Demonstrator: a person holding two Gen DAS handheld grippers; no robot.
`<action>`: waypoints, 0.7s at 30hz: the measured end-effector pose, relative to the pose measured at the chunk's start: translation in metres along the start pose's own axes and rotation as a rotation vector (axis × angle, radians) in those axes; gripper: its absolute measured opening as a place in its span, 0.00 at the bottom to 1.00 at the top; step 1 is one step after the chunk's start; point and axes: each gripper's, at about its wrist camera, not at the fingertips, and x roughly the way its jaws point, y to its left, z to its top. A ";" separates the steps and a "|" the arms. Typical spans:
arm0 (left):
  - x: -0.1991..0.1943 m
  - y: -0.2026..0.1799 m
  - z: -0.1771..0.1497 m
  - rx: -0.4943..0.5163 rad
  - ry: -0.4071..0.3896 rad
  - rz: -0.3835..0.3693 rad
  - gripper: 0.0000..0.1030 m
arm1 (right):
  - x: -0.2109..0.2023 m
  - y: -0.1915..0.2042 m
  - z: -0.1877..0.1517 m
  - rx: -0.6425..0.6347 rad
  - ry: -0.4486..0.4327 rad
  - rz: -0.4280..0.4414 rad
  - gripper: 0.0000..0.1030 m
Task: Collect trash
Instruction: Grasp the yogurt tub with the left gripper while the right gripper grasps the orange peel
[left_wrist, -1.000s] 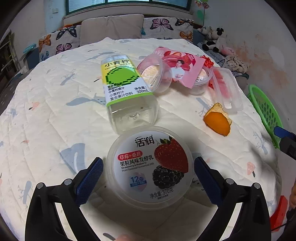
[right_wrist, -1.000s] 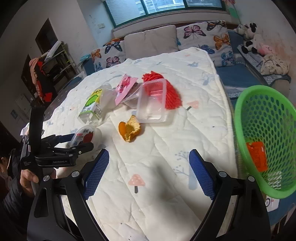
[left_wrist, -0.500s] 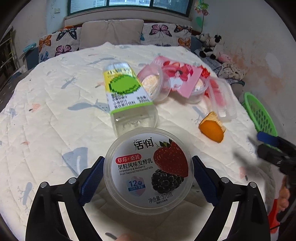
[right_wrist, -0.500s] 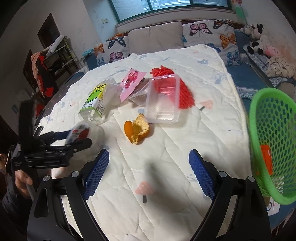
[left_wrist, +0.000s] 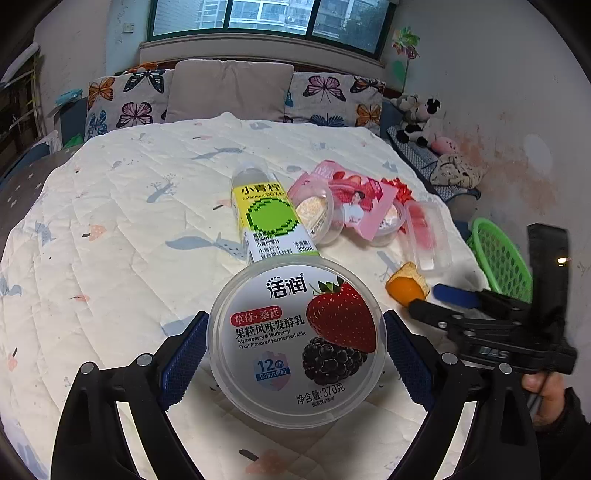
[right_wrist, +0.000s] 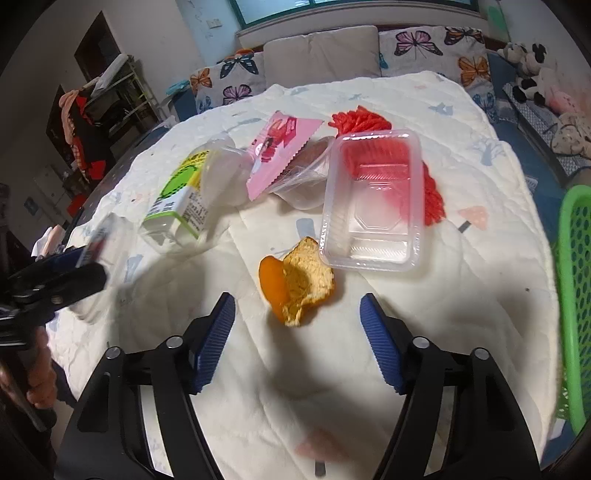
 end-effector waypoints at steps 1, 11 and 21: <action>-0.001 0.000 0.001 0.000 -0.004 0.001 0.86 | 0.002 0.000 0.001 0.002 0.003 -0.002 0.64; -0.004 0.001 0.002 0.003 -0.011 -0.002 0.86 | 0.011 0.006 0.004 -0.039 -0.001 -0.038 0.42; -0.006 -0.005 0.002 0.017 -0.014 -0.009 0.86 | -0.006 0.008 -0.003 -0.032 -0.016 0.010 0.33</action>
